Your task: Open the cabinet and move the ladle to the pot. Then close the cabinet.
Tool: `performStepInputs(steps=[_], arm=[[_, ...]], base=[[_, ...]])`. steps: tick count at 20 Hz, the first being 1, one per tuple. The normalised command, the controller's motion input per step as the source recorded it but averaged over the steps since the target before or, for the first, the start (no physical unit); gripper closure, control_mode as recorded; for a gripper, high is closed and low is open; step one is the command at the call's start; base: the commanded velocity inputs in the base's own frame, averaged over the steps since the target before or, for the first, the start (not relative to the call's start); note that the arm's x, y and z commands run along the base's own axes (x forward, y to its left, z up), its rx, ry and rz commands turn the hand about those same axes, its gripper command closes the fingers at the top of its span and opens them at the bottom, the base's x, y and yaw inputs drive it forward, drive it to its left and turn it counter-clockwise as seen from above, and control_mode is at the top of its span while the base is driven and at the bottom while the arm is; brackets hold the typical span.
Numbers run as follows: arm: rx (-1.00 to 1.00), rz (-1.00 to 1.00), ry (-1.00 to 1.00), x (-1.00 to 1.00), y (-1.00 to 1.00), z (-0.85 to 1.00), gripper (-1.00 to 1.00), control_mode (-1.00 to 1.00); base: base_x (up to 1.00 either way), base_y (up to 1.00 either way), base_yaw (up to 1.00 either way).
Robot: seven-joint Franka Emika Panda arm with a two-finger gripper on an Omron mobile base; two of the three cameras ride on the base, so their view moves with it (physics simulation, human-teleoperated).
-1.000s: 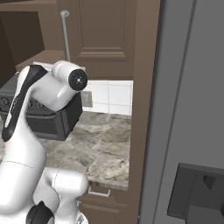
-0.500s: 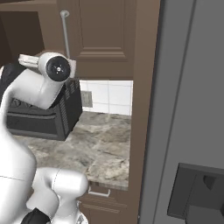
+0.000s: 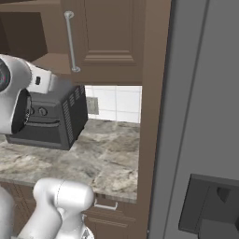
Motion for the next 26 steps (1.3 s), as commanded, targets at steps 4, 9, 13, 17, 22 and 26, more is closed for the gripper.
performStepInputs(steps=[4, 9, 13, 17, 22, 26], arm=[[-0.05, -0.11, 0.00, -1.00, 0.42, 0.00, -1.00, -1.00], [-0.03, -0.01, 0.00, -1.00, 0.23, 0.00, -1.00, -1.00], [-0.04, 0.00, 0.00, -1.00, 0.27, 0.00, -1.00, -1.00], [-0.04, 0.00, 0.00, -0.96, 0.38, 0.00, -1.00, -1.00], [-0.05, -0.09, 0.00, -0.35, 0.41, 0.00, -1.00, -1.00], [-0.10, -0.15, -0.01, 0.15, 0.43, -0.05, -1.00, -1.00]], base=[[0.00, 0.00, 0.00], [0.00, 0.00, 0.00], [0.00, 0.00, 0.00], [0.00, 0.00, 0.00], [0.00, 0.00, 0.00], [0.00, 0.00, 0.00]])
